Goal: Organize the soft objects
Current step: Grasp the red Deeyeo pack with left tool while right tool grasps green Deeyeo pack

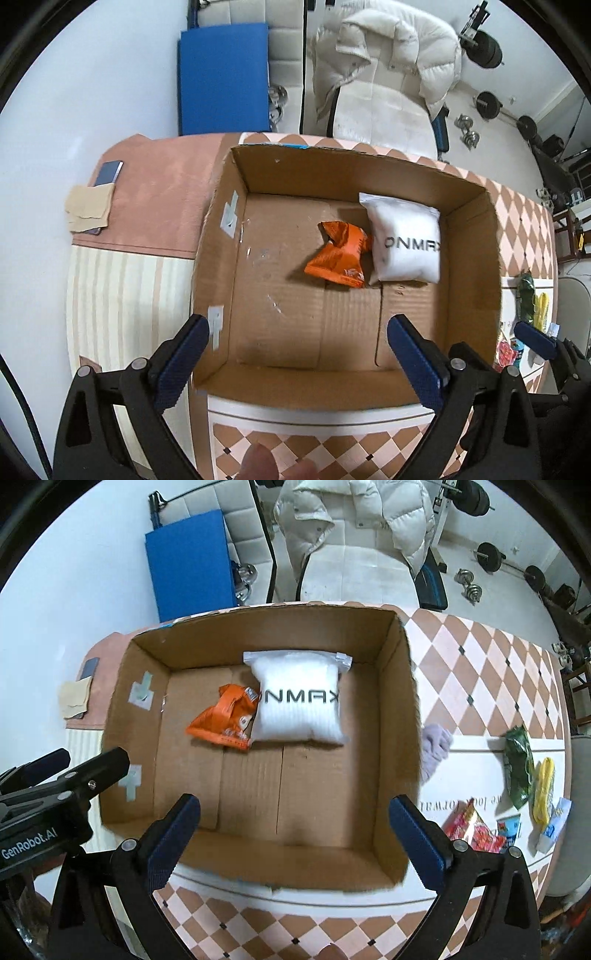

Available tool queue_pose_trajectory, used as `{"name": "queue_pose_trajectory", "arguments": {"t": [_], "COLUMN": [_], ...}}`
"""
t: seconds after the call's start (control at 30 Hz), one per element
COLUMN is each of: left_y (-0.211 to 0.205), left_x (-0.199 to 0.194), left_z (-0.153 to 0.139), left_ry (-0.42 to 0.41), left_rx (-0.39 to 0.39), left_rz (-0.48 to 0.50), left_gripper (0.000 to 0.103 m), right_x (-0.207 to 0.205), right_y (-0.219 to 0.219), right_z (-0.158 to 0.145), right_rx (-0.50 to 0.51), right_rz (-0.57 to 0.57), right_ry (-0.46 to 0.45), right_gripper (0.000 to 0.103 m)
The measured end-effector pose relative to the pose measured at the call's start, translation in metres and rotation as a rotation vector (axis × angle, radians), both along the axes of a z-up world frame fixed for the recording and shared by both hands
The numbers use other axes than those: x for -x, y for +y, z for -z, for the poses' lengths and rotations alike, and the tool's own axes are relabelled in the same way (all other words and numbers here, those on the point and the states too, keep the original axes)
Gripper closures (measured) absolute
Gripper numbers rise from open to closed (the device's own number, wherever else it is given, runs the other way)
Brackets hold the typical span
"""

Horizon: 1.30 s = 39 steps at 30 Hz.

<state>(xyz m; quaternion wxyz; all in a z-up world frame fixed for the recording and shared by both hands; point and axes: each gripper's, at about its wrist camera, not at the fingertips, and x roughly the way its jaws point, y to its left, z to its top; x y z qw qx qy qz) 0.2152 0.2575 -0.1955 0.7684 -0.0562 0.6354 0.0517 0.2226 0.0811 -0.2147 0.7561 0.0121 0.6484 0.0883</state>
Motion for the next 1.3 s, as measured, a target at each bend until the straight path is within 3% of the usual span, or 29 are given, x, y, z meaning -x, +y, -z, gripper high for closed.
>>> {"name": "queue_pose_trajectory", "arguments": {"t": [0.13, 0.27, 0.47, 0.63, 0.73, 0.83, 0.97, 1.03, 1.13, 1.3], "left_y": [-0.009, -0.027, -0.097, -0.179, -0.236, -0.28, -0.312, -0.318, -0.325, -0.332], "left_x": [0.024, 0.029, 0.024, 0.012, 0.007, 0.003, 0.003, 0.004, -0.002, -0.012], "left_z": [-0.024, -0.034, -0.061, -0.052, -0.022, 0.026, 0.1, 0.127, 0.159, 0.197], "left_ry": [-0.058, -0.063, -0.094, -0.014, 0.1, 0.262, 0.443, 0.503, 0.56, 0.626], "left_rx": [-0.028, -0.025, -0.111, 0.049, 0.153, 0.308, 0.427, 0.469, 0.503, 0.477], "left_rz": [0.0, 0.007, 0.083, 0.104, 0.106, 0.058, -0.109, -0.191, -0.293, -0.379], "left_gripper": [0.0, 0.0, 0.0, 0.0, 0.0, 0.001, 0.015, 0.021, 0.021, 0.021], "right_x": [0.021, 0.033, 0.034, 0.035, 0.036, 0.031, 0.013, 0.001, -0.019, -0.054], "right_y": [-0.007, -0.02, -0.09, -0.198, -0.272, -0.332, -0.383, -0.394, -0.394, -0.379], "right_z": [-0.01, -0.018, -0.029, -0.023, -0.012, 0.003, 0.028, 0.04, 0.065, 0.104], "right_rx": [-0.054, -0.095, -0.124, -0.048, 0.005, 0.055, 0.071, 0.054, 0.064, 0.016], "right_rz": [-0.004, -0.011, 0.036, 0.131, 0.181, 0.207, 0.176, 0.151, 0.095, 0.035], "right_ry": [0.009, 0.002, -0.006, 0.027, 0.073, 0.117, 0.167, 0.185, 0.221, 0.297], "right_gripper": [0.0, 0.0, 0.0, 0.0, 0.0, 0.0, 0.0, 0.003, 0.018, 0.019]}}
